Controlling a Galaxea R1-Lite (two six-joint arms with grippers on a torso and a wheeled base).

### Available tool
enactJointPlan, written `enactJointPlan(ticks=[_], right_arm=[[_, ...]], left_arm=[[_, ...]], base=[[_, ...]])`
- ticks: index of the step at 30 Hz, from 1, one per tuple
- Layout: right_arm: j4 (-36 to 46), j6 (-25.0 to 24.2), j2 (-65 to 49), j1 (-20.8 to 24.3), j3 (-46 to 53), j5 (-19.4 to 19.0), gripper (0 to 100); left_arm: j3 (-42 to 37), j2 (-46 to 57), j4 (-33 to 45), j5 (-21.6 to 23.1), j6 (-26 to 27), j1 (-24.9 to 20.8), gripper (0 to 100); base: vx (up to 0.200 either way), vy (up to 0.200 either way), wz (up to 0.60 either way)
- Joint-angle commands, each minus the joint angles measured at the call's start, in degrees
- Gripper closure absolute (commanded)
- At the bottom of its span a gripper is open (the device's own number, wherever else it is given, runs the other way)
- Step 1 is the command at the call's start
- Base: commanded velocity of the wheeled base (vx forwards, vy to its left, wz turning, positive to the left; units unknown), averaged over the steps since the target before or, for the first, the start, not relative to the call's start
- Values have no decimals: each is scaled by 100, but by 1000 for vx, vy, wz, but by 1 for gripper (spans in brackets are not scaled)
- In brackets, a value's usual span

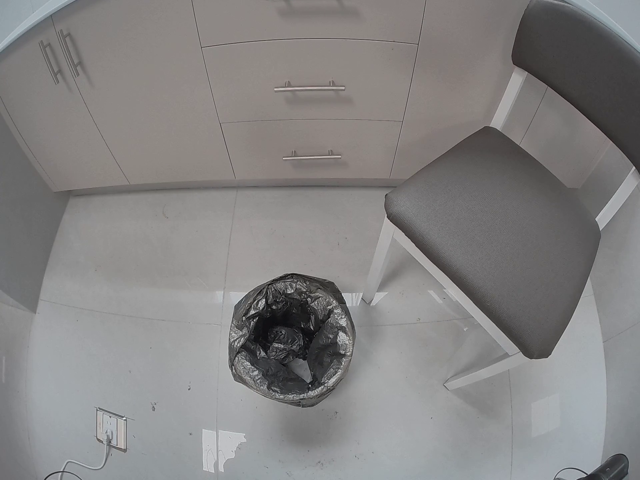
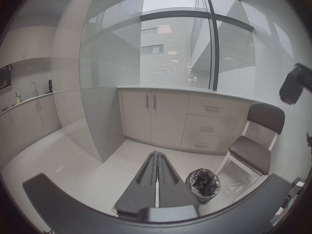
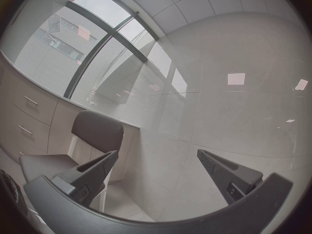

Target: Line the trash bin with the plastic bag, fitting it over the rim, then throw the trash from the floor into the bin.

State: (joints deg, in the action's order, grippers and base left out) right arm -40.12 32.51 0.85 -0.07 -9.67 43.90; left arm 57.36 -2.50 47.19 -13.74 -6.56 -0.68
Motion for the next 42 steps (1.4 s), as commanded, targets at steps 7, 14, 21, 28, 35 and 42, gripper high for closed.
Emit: enactJointPlan(ticks=[7,14,21,28,35,42], right_arm=[[1577,-1309,-85,-19,351,-962,0],[1894,-1801,-85,-19,404,-936,0],[1850,-1801,-85,-19,395,-927,0],[2333,-1616,-85,-19,-466,-865,0],[3616,-948,-77,-19,-1855,-892,0],[3581,-1845,-85,-19,-879,-857,0]], left_arm=[[-5718,250,-5062,47,1025,42,100],[-5613,250,-4737,1374,550,42,100],[-5595,224,-4684,1172,586,42,100],[-5613,250,-4675,882,313,42,100],[-5736,250,-4701,1550,805,51,100],[-5736,250,-4701,1550,744,51,100]], base=[[0,0,0],[0,0,0],[0,0,0],[0,0,0],[0,0,0],[0,0,0]])
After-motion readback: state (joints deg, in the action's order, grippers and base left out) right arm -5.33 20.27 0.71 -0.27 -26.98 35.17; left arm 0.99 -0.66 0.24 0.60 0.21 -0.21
